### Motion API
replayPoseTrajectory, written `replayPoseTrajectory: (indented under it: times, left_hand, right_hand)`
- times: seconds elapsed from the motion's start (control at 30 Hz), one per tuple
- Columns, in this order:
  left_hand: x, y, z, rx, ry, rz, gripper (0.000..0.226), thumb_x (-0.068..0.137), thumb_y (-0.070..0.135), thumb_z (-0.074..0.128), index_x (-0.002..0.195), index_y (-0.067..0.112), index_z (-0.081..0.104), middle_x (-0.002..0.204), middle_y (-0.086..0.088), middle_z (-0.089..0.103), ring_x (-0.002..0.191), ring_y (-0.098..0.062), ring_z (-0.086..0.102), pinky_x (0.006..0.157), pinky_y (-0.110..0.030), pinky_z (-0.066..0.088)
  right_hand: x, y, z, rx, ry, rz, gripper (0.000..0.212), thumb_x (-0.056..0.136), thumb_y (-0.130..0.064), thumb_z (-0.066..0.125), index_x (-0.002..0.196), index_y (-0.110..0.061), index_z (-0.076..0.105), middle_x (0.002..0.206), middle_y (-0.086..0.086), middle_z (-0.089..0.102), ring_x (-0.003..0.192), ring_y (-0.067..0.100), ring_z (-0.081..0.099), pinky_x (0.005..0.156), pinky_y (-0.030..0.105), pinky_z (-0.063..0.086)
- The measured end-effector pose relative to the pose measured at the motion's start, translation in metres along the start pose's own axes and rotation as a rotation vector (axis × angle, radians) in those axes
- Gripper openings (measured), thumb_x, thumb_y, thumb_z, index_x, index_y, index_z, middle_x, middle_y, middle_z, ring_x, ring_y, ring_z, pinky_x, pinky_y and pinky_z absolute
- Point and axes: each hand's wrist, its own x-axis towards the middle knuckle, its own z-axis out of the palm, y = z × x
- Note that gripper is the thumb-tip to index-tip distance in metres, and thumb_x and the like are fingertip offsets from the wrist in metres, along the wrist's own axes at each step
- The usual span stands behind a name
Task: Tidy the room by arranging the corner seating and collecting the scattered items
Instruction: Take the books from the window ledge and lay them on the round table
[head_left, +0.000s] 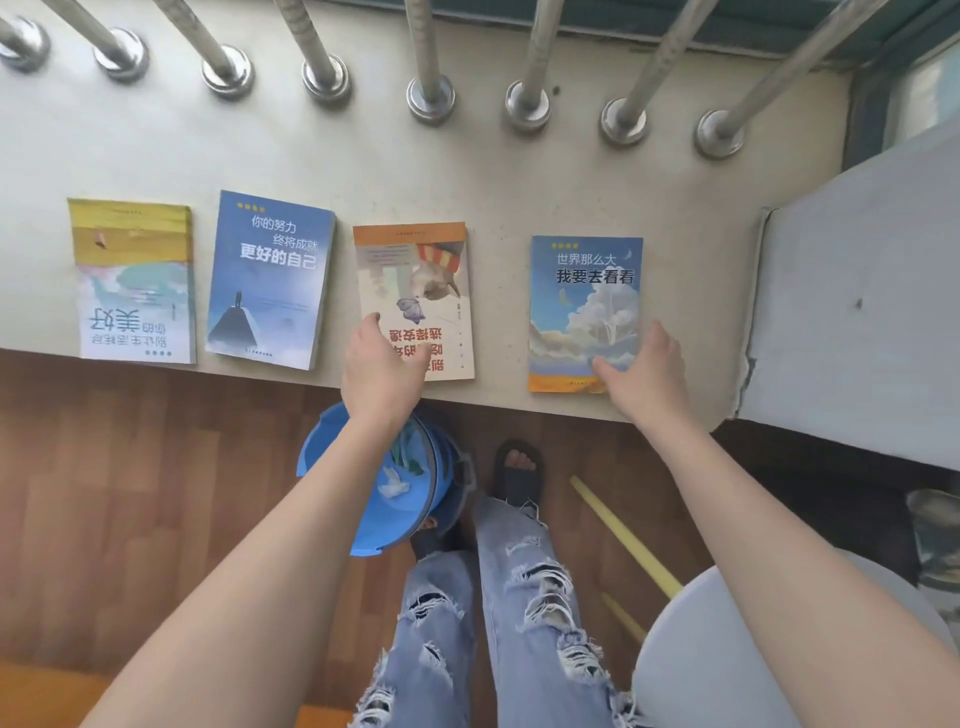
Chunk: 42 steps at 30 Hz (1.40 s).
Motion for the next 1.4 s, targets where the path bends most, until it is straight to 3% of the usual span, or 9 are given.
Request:
replayPoseTrajectory:
  times: [0.17,0.4,0.67,0.87,1.07,1.23,1.4]
  left_hand:
    - [0.029,-0.01,0.02,-0.162,0.068,-0.243,0.091,0.078,0.047,0.071,0.146,0.006,0.025,0.148,-0.008,0.037,0.136,-0.025,0.035,0.109,-0.042,0.034]
    - [0.029,-0.009,0.044,-0.08,0.104,-0.282,0.083,0.077,0.045,0.074,0.137,0.005,0.033,0.139,-0.011,0.041,0.13,-0.027,0.037,0.103,-0.039,0.035]
    - [0.032,-0.008,0.051,0.051,0.159,-0.28,0.08,0.077,0.045,0.074,0.133,0.002,0.035,0.135,-0.016,0.039,0.126,-0.03,0.037,0.102,-0.037,0.036]
    - [0.043,-0.014,0.045,0.019,0.113,-0.347,0.093,0.066,0.052,0.081,0.133,0.007,0.036,0.136,-0.015,0.041,0.128,-0.03,0.037,0.105,-0.039,0.033]
    - [0.055,-0.016,0.033,-0.104,0.049,-0.401,0.096,0.053,0.044,0.091,0.128,0.011,0.04,0.135,-0.009,0.043,0.129,-0.026,0.039,0.104,-0.041,0.037]
    - [0.05,-0.014,0.031,-0.116,0.057,-0.361,0.087,0.055,0.042,0.09,0.123,0.012,0.046,0.13,-0.008,0.045,0.122,-0.026,0.044,0.1,-0.04,0.041]
    - [0.039,-0.022,0.033,-0.263,0.09,-0.23,0.048,0.076,0.034,0.079,0.111,0.015,0.051,0.116,-0.003,0.051,0.103,-0.021,0.055,0.085,-0.037,0.049]
  right_hand:
    - [0.009,0.007,0.029,0.09,0.056,0.133,0.105,0.08,-0.041,0.075,0.152,-0.001,0.011,0.154,0.017,0.026,0.143,0.032,0.024,0.113,0.04,0.027]
    - [0.016,0.0,0.042,0.061,0.117,0.21,0.103,0.081,-0.04,0.074,0.153,-0.003,0.009,0.155,0.015,0.02,0.142,0.034,0.02,0.11,0.043,0.03]
    - [0.022,-0.006,0.053,-0.001,0.192,0.22,0.081,0.081,-0.033,0.075,0.142,-0.005,0.032,0.14,0.016,0.035,0.129,0.035,0.034,0.096,0.043,0.042]
    - [0.031,-0.001,0.047,0.152,0.166,0.288,0.083,0.071,-0.031,0.084,0.137,-0.008,0.039,0.141,0.012,0.039,0.133,0.03,0.035,0.102,0.04,0.038]
    - [0.038,0.002,0.04,0.24,0.065,0.32,0.081,0.056,-0.038,0.09,0.123,-0.011,0.054,0.127,0.009,0.055,0.118,0.03,0.054,0.1,0.042,0.047]
    - [0.038,0.004,0.038,0.252,-0.008,0.313,0.074,0.054,-0.039,0.091,0.114,-0.01,0.058,0.12,0.009,0.06,0.106,0.028,0.061,0.092,0.039,0.052]
    - [0.026,0.006,0.037,0.354,0.004,0.236,0.056,0.073,-0.026,0.082,0.117,-0.006,0.053,0.118,0.008,0.06,0.105,0.026,0.059,0.084,0.031,0.046]
